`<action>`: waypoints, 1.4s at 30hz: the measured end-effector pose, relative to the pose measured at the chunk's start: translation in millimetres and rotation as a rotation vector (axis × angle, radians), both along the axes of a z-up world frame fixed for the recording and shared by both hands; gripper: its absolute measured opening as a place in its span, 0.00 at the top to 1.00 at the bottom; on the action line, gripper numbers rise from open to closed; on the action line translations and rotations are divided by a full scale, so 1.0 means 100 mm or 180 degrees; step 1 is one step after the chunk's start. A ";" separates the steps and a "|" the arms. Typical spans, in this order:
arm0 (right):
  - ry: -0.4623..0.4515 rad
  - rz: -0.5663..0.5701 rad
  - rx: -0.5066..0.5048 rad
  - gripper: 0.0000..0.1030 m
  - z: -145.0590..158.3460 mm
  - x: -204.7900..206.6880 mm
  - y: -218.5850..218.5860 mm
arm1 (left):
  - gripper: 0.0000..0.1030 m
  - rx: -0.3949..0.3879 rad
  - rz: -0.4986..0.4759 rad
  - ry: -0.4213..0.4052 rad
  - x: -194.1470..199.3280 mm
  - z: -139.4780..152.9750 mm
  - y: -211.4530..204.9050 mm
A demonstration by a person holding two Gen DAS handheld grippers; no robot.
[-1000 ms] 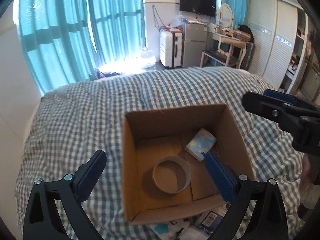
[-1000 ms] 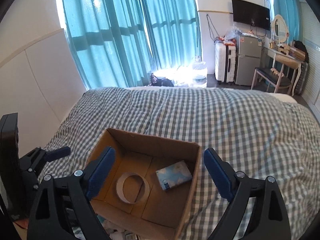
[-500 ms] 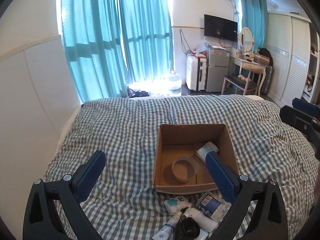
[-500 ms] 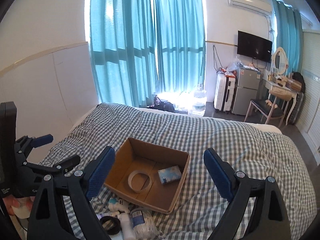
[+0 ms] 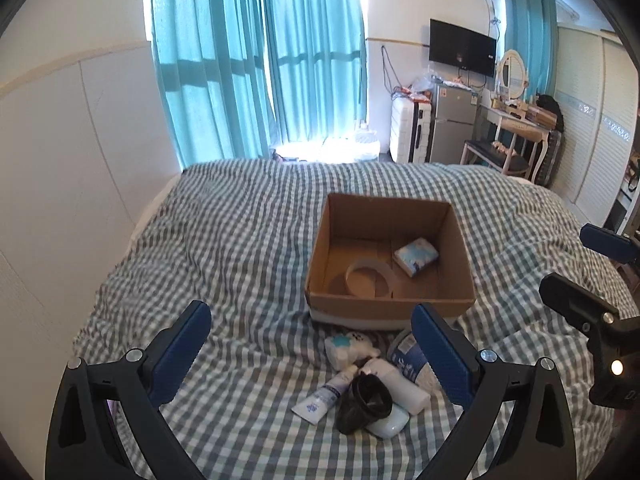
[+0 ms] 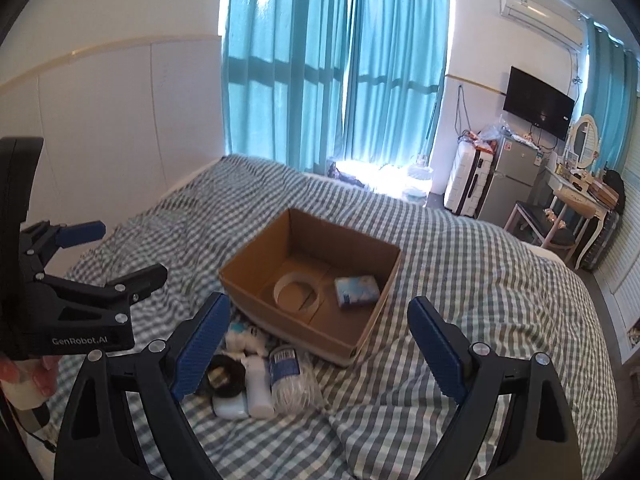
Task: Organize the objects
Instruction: 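Lift both grippers out of the box back toward the items, then grasp the black round object with the left gripper while the right gripper grasps the clear floss jar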
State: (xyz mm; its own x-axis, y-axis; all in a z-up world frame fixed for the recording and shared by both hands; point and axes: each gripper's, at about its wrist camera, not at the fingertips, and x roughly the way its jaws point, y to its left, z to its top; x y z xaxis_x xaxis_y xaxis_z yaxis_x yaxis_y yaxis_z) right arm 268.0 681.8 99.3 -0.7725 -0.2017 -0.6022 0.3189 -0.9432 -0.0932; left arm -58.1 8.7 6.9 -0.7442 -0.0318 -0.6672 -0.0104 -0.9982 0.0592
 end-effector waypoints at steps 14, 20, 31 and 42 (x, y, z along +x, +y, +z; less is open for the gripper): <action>-0.0869 -0.0012 0.0205 0.12 -1.23 -0.55 0.07 | 0.00 0.0087 0.0056 -0.0769 -0.15 -1.21 0.06; -0.1252 -0.0046 0.0129 0.12 -1.57 -0.78 0.07 | 0.00 -0.0041 0.0038 -0.0962 -0.12 -1.58 0.09; -0.1611 0.0029 0.0167 0.12 -2.03 -1.04 -0.10 | 0.00 -0.0050 -0.0242 -0.1093 -0.15 -1.82 0.19; -0.1786 0.0204 0.0187 0.39 -2.21 -1.06 -0.22 | 0.31 0.0136 -0.0221 -0.1099 -0.22 -1.84 0.11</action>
State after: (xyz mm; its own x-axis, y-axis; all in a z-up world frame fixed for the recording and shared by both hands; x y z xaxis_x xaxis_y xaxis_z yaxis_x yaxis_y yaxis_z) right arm 162.4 659.9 -121.5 -0.3183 -0.1915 -0.9285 0.3911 -0.9187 0.0554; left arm -80.2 19.2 -177.5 -0.4738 0.0444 -0.8795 -0.0905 -0.9959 -0.0015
